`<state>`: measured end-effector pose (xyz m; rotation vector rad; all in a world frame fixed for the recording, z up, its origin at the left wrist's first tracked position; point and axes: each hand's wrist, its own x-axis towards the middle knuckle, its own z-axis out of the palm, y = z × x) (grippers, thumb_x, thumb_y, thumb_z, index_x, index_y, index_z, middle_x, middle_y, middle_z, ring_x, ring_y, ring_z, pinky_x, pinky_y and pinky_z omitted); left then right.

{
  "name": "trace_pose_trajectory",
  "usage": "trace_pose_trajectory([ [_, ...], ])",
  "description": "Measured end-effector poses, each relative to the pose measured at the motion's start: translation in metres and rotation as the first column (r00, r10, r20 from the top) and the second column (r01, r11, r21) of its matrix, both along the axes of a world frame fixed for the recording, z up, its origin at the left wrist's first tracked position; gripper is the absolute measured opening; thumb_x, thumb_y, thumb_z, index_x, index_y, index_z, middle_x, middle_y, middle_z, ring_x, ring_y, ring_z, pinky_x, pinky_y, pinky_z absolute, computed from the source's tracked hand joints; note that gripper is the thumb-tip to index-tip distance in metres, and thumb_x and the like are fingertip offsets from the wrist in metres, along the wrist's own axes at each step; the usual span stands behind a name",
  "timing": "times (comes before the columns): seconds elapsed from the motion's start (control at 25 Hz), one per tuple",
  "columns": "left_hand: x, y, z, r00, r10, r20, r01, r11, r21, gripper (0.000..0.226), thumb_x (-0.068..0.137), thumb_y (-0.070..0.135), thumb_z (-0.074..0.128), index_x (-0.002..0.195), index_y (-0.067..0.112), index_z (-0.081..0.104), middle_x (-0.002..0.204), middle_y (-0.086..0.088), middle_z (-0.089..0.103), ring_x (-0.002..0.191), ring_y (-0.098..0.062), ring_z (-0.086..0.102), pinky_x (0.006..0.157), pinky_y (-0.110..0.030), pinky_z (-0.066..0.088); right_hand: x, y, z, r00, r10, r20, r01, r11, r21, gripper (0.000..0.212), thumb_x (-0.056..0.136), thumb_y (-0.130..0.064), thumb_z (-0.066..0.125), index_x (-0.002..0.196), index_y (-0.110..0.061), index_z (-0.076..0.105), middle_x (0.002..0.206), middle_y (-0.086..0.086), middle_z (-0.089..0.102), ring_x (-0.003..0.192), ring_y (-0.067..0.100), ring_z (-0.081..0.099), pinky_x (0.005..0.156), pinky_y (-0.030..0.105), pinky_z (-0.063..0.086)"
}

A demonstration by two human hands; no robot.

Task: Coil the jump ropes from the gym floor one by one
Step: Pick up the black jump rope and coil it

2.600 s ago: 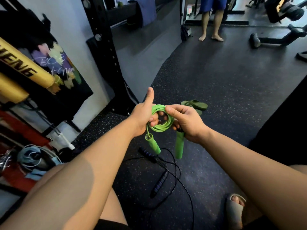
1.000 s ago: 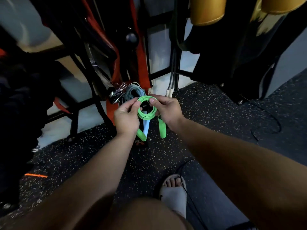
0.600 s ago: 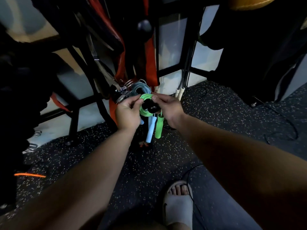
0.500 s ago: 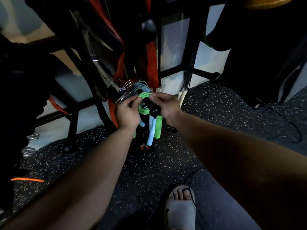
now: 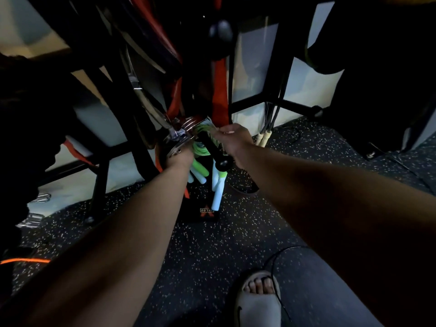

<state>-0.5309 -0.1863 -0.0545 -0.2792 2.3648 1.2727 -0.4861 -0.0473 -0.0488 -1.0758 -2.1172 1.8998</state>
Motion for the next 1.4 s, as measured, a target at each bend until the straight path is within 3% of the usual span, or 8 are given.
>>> trace_pose_trajectory([
  [0.08, 0.011, -0.002, 0.008, 0.997, 0.075, -0.024, -0.072, 0.993, 0.090, 0.049, 0.105, 0.036, 0.048, 0.142, 0.004, 0.048, 0.147, -0.011, 0.050, 0.138, -0.027, 0.044, 0.105, -0.024, 0.031, 0.018, -0.001, -0.001, 0.998, 0.033, -0.048, -0.033, 0.999, -0.007, 0.039, 0.083, -0.036, 0.078, 0.114, -0.015, 0.070, 0.103, -0.003, 0.072, 0.089, 0.007, 0.065, 0.070, 0.015, 0.049],
  [0.28, 0.061, -0.019, 0.026, 0.979, 0.184, -0.091, -0.151, 0.945, 0.289, 0.018, 0.087, 0.030, 0.077, 0.088, 0.014, 0.069, 0.087, 0.004, 0.072, 0.093, -0.023, 0.070, 0.082, -0.033, 0.053, 0.094, -0.003, 0.016, 0.996, 0.009, -0.094, -0.008, 1.000, 0.007, 0.032, 0.088, -0.026, 0.074, 0.117, -0.013, 0.070, 0.108, -0.006, 0.073, 0.085, 0.004, 0.065, 0.068, 0.009, 0.047],
  [0.52, 0.144, -0.019, 0.088, 0.977, -0.125, -0.172, 0.163, 0.960, 0.226, 0.017, 0.083, 0.027, 0.081, 0.091, 0.015, 0.072, 0.094, -0.008, 0.075, 0.074, -0.017, 0.067, 0.060, -0.027, 0.050, 0.215, 0.008, 0.046, 0.998, 0.054, -0.034, -0.053, 0.998, 0.043, 0.006, 0.090, -0.030, 0.070, 0.095, -0.027, 0.067, 0.095, 0.000, 0.076, 0.083, 0.021, 0.071, 0.075, 0.038, 0.058],
  [0.6, 0.170, -0.014, 0.118, 0.904, -0.356, -0.235, 0.391, 0.913, 0.120, 0.015, 0.082, 0.029, 0.082, 0.085, 0.019, 0.071, 0.091, -0.009, 0.074, 0.073, -0.018, 0.066, 0.064, -0.029, 0.053, 0.266, 0.014, 0.062, 0.996, 0.087, -0.009, -0.085, 0.982, 0.167, 0.006, 0.089, -0.035, 0.067, 0.092, -0.031, 0.067, 0.090, -0.006, 0.075, 0.078, 0.016, 0.070, 0.075, 0.040, 0.058],
  [0.68, 0.191, -0.005, 0.156, 0.755, -0.583, -0.302, 0.602, 0.798, -0.036, 0.016, 0.080, 0.034, 0.083, 0.080, 0.025, 0.070, 0.084, 0.002, 0.071, 0.075, -0.013, 0.065, 0.072, -0.030, 0.053, 0.315, 0.020, 0.080, 0.997, 0.077, 0.009, -0.077, 0.963, 0.257, 0.008, 0.088, -0.039, 0.066, 0.091, -0.031, 0.066, 0.087, -0.008, 0.073, 0.075, 0.012, 0.067, 0.073, 0.038, 0.057],
  [0.8, 0.227, 0.018, 0.215, 0.526, -0.778, -0.342, 0.760, 0.611, -0.221, 0.019, 0.079, 0.041, 0.082, 0.080, 0.025, 0.071, 0.079, 0.008, 0.067, 0.072, -0.007, 0.061, 0.066, -0.026, 0.047, 0.385, 0.028, 0.106, 0.999, 0.011, 0.042, -0.024, 0.945, 0.326, 0.008, 0.092, -0.038, 0.066, 0.093, -0.030, 0.066, 0.089, -0.010, 0.071, 0.081, 0.010, 0.067, 0.071, 0.029, 0.053],
  [1.0, 0.320, 0.065, 0.223, 0.370, -0.867, -0.335, 0.835, 0.468, -0.289, 0.023, 0.079, 0.044, 0.081, 0.083, 0.023, 0.072, 0.074, 0.010, 0.066, 0.068, -0.007, 0.059, 0.065, -0.025, 0.047, 0.483, 0.036, 0.120, 0.987, -0.111, 0.117, 0.058, 0.922, 0.382, 0.012, 0.094, -0.035, 0.065, 0.101, -0.026, 0.066, 0.094, -0.004, 0.070, 0.088, 0.014, 0.066, 0.080, 0.030, 0.052],
  [1.4, 0.459, 0.108, 0.087, 0.140, -0.981, -0.136, 0.957, 0.169, -0.235, 0.020, 0.081, 0.041, 0.079, 0.085, 0.022, 0.071, 0.074, 0.011, 0.064, 0.069, -0.009, 0.060, 0.058, -0.020, 0.041, 0.623, 0.033, 0.051, 0.898, -0.297, 0.326, 0.174, 0.918, 0.357, 0.014, 0.093, -0.034, 0.065, 0.104, -0.026, 0.067, 0.089, -0.005, 0.068, 0.084, 0.015, 0.064, 0.076, 0.030, 0.050],
])
